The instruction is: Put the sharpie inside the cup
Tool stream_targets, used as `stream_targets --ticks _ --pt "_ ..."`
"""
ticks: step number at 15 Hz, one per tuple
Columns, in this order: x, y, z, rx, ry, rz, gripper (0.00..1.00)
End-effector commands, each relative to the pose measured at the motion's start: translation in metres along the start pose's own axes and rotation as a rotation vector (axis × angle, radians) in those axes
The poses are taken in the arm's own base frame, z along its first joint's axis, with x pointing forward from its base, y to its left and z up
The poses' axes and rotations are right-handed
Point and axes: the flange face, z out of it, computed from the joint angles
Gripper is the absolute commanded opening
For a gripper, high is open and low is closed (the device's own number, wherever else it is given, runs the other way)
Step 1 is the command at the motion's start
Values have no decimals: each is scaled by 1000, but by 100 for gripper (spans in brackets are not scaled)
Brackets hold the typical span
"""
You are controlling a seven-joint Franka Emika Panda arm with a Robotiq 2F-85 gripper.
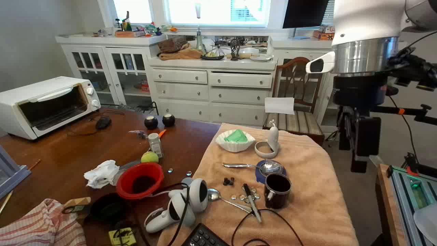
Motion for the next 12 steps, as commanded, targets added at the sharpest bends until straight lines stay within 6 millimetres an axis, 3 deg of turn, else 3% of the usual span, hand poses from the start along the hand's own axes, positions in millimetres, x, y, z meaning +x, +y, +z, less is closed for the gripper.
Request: stream_targets --ticks 1,6,9,12 --pt "0 0 -1 0 -1 0 100" --pt "0 0 -1 0 -1 0 100" --pt "20 -2 -2 10 45 89 100" --pt "53 -1 -9 27 105 214 100"
